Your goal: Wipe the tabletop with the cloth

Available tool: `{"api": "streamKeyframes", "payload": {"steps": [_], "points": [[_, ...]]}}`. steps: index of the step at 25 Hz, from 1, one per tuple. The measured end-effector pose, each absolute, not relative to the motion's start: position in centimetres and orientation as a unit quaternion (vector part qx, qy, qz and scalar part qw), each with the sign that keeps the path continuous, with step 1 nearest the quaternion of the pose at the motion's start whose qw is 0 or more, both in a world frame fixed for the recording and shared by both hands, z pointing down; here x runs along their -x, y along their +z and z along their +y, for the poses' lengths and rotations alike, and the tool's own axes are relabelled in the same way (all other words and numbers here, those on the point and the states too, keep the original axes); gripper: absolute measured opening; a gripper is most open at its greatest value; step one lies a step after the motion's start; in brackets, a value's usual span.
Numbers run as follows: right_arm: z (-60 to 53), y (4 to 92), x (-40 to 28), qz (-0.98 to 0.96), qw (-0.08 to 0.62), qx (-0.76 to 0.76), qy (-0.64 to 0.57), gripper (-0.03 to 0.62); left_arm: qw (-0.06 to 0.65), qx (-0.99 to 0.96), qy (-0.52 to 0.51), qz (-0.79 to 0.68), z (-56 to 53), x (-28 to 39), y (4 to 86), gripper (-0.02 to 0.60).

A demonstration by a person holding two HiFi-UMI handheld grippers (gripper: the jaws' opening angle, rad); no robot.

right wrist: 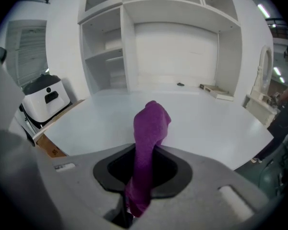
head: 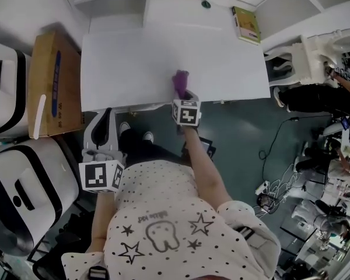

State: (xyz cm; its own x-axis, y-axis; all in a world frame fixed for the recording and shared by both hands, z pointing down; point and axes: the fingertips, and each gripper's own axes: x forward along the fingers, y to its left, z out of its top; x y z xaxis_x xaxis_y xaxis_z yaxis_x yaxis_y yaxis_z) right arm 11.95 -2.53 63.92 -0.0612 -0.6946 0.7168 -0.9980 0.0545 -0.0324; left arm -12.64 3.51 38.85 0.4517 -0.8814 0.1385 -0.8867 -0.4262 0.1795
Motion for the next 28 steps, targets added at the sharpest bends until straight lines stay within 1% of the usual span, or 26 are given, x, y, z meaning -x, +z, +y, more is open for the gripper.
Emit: {"api": "streamKeyframes", "payload": {"steps": [9,15,17,22,28], "points": [[-3.0,65.0,-10.4,-0.661,0.341,-0.630,0.224,0.067,0.128,-0.850,0.019,-0.511,2.0,13.8,38.9,-0.005],[-3.1,65.4,-9.8,-0.633,0.363,-0.645,0.226,0.067,0.126,-0.855,0.020,-0.503,0.7,15.7,38.0,-0.005],[-3.2,65.5,-9.1,-0.633,0.365,-0.644,0.225,0.066,0.126,-0.854,0.020,-0.504,0.4,16.5,38.0,-0.005],[-3.2,65.4,-5.4,-0.652,0.336,-0.631,0.252,0.064,0.128,-0.855,0.021,-0.502,0.1,18.1,38.0,-0.005],[-3.0,65.4,-2.5,-0.660,0.349,-0.621,0.240,0.064,0.132,-0.856,0.018,-0.499,0.2,19.6,38.1,-0.005]]}}
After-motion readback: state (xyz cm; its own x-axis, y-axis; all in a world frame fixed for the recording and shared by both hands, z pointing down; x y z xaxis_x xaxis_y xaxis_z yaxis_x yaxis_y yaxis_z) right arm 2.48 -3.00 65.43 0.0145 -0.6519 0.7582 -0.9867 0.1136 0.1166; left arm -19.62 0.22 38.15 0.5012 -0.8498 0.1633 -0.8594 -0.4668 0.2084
